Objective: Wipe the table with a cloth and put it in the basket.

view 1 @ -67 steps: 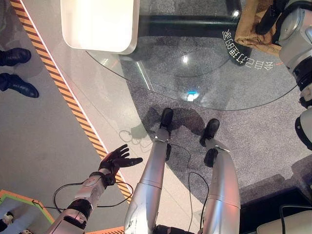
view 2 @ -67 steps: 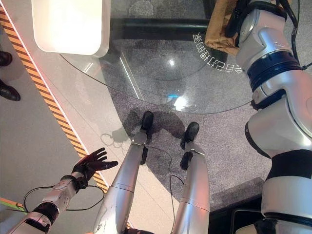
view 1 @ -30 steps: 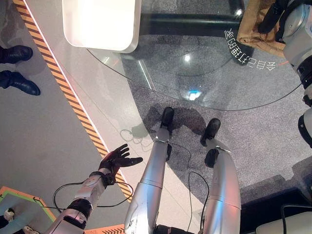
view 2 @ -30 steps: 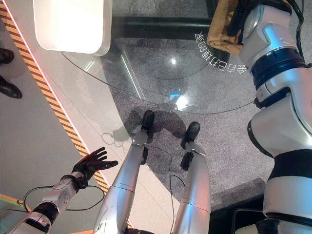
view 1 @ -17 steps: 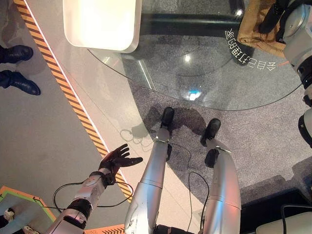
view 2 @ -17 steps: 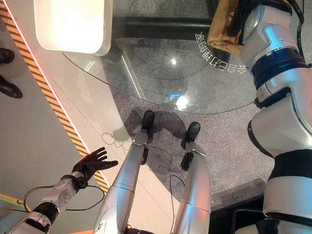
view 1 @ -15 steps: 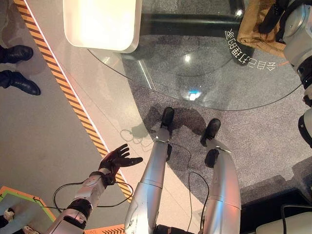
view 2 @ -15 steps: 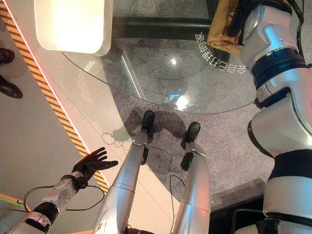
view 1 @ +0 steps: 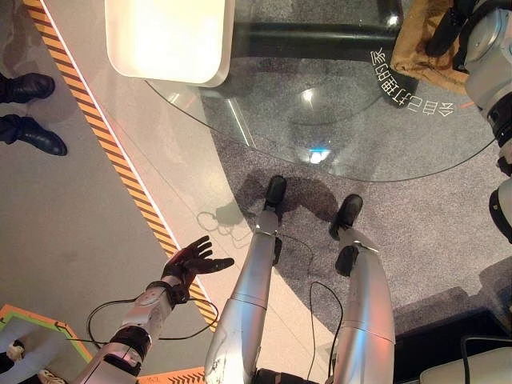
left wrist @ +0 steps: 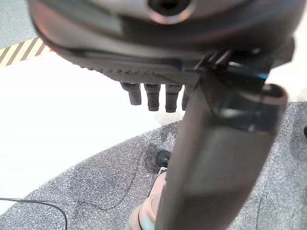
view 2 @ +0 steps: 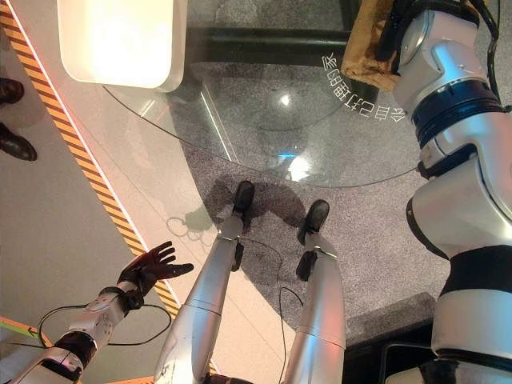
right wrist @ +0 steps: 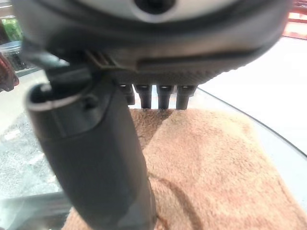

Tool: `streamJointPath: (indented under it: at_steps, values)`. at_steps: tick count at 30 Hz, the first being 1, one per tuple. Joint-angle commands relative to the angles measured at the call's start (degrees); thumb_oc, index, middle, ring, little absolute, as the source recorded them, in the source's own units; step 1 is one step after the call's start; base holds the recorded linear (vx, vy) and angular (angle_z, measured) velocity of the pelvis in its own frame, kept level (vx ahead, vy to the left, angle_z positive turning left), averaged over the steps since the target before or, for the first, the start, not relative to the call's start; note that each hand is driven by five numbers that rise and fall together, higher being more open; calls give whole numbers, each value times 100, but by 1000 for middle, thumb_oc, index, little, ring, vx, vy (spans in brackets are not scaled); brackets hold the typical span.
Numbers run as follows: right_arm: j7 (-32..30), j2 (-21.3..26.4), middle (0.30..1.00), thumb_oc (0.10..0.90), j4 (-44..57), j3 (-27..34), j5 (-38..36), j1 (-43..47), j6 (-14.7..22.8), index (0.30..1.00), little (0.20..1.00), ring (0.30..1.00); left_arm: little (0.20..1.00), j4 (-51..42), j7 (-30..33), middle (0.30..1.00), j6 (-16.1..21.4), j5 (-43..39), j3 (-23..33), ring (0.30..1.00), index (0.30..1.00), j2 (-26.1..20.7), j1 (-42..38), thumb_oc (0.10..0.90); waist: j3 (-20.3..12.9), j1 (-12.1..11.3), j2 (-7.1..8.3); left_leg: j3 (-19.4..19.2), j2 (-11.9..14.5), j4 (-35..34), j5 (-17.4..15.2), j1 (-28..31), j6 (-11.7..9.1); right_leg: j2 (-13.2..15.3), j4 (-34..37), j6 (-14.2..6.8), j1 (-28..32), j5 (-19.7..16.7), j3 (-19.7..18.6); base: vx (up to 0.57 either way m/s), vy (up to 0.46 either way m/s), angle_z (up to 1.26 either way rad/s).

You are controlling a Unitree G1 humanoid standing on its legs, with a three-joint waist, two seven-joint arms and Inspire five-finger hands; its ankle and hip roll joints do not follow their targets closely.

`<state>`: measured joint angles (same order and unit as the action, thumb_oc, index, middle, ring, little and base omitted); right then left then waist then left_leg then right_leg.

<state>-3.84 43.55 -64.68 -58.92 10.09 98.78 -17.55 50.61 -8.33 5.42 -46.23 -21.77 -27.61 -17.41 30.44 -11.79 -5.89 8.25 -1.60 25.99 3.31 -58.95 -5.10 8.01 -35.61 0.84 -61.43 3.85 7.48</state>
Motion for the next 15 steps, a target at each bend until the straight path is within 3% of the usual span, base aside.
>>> streamJointPath:
  at_steps: [1,15]
  values:
    - [-202,504,300,100,54,-400,184,85,-43,300,200,300,900,51,-50,900,21,-64,99,900,900,-294,607,800,-65,81,-231,-92,-94,-93,-266,185,341,-114,348,-247,366,141,-11,0,0,0]
    - [-232,501,300,100,51,-399,160,92,-54,300,200,300,900,66,-62,900,27,-54,96,900,900,-292,580,800,-65,81,-208,-93,-81,-132,-248,206,335,-110,396,-253,397,121,19,0,0,0]
